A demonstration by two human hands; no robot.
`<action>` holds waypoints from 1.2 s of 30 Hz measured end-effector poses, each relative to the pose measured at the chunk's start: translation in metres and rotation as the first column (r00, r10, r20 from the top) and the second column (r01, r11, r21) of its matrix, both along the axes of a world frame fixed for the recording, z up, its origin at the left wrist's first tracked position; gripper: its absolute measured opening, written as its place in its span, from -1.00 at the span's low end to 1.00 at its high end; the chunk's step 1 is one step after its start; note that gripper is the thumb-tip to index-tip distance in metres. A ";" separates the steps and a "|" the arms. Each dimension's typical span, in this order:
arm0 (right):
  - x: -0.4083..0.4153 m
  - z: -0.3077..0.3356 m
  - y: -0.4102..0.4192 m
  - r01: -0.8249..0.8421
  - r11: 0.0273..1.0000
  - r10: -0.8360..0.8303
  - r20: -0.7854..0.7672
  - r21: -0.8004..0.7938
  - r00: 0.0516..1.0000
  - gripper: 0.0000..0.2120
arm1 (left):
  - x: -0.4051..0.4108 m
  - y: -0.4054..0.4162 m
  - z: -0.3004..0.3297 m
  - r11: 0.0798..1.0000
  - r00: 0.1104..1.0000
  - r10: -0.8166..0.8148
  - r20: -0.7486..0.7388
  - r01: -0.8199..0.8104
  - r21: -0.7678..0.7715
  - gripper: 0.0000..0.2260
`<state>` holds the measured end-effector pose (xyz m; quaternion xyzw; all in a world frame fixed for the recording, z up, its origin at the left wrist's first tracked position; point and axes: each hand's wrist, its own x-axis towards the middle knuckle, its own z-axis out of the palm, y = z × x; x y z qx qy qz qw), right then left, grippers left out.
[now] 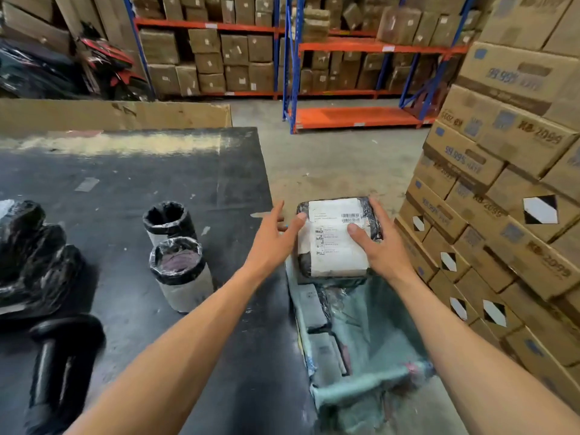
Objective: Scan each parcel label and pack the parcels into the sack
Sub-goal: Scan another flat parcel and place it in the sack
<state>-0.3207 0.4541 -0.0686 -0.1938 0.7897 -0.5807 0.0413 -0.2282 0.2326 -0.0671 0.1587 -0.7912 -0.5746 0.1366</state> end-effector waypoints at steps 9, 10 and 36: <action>-0.057 -0.137 0.017 -0.112 0.980 0.061 0.286 0.165 0.956 -0.21 | -0.053 -0.004 -0.092 0.782 0.928 0.032 0.371 0.208 -0.587 -0.28; -0.060 -0.153 0.013 -0.151 0.971 0.087 0.312 0.187 0.946 -0.20 | -0.057 -0.006 -0.098 0.764 0.928 0.035 0.370 0.214 -0.609 -0.27; -0.051 -0.288 -0.058 -0.358 0.483 0.349 0.199 0.799 0.916 -0.12 | -0.068 -0.013 -0.112 0.662 0.925 0.075 0.372 0.233 -0.713 -0.31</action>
